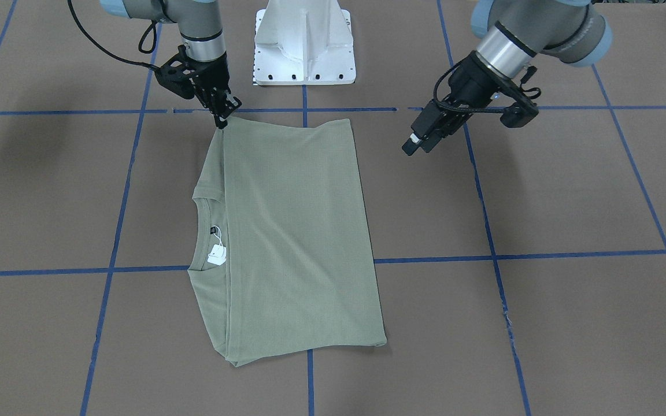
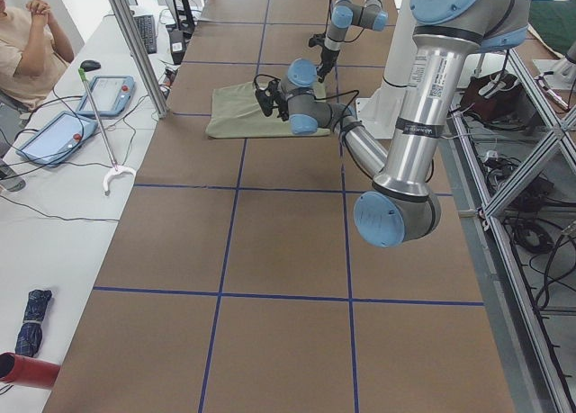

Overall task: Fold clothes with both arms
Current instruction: 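Lower the left gripper to the shirt's near corner beside the right gripper, then grasp the shirt's near edge with both grippers, then lift the near edge with both grippers and fold it away from the robot, then release the shirt and raise both grippers away from it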

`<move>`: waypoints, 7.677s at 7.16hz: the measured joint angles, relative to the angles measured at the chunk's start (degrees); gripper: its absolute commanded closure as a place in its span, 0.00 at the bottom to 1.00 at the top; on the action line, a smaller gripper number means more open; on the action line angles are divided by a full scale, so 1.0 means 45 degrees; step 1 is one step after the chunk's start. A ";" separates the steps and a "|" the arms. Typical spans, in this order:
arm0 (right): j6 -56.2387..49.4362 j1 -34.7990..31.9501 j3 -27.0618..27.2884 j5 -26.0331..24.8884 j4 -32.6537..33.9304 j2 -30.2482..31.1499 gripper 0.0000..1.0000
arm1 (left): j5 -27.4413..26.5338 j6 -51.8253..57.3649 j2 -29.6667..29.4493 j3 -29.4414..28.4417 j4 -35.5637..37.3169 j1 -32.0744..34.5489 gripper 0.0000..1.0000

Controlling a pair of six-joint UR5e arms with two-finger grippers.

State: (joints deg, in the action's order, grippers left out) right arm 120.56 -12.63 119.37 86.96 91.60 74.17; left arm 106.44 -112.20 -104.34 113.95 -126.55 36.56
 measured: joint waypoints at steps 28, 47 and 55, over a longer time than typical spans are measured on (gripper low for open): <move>0.0299 0.1491 0.1446 -0.0022 0.0138 0.0345 1.00 | -0.3944 -0.2636 -0.0843 0.1422 0.4874 -0.6955 1.00; -0.4932 -0.5270 -0.5329 0.1575 -0.1520 -0.3959 1.00 | -0.3912 0.2215 -0.4535 -0.4920 0.2243 -0.0617 1.00; -0.7851 -0.6163 -0.9055 0.1762 -0.3168 -0.5491 0.00 | -0.4358 0.3763 -0.5770 -0.9285 -0.1496 0.0292 0.44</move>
State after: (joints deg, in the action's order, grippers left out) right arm 85.23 -40.36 78.62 94.88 77.35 49.46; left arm 86.83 -95.27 -130.31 72.17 -133.28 37.87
